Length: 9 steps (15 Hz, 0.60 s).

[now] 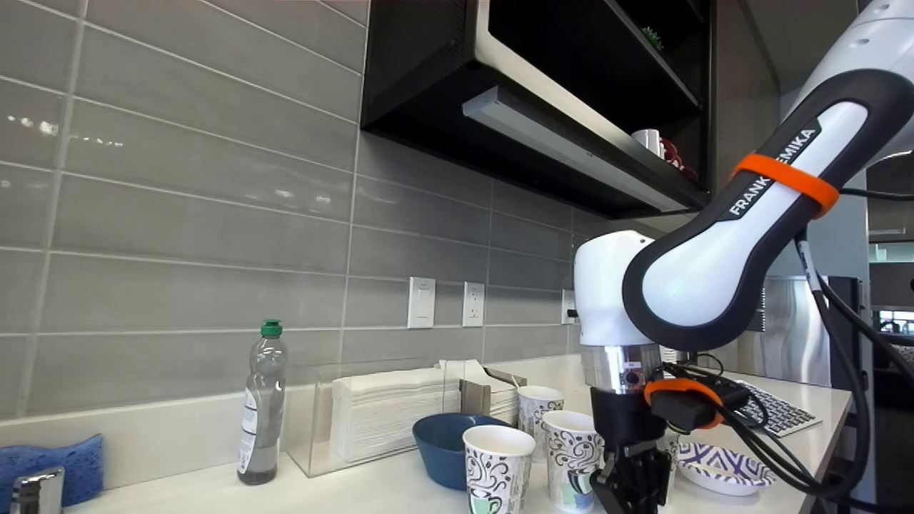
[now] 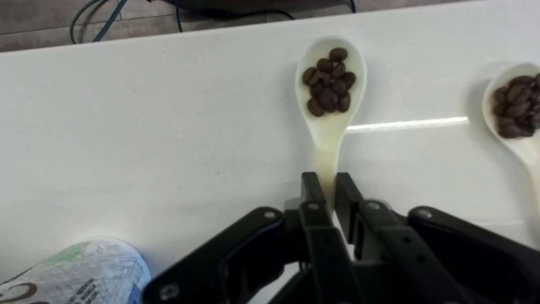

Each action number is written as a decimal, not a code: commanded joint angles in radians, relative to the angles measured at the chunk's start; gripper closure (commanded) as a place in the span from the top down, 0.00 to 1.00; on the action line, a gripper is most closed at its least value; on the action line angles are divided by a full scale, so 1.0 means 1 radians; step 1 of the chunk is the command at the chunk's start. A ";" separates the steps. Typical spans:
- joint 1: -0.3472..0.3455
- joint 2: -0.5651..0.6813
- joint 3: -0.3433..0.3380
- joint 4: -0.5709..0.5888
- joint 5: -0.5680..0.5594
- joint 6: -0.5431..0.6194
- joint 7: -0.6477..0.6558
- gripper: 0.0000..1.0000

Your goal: Pick up the plastic spoon on the right and pour its contents into paper cup in the middle

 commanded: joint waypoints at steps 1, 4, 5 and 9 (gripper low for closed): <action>0.005 -0.083 0.000 0.017 -0.020 -0.103 -0.015 0.03; 0.010 -0.139 0.007 0.044 -0.011 -0.196 -0.054 0.03; 0.011 -0.157 0.009 0.056 -0.008 -0.229 -0.070 0.03; 0.021 -0.218 0.020 0.112 0.000 -0.344 -0.134 0.03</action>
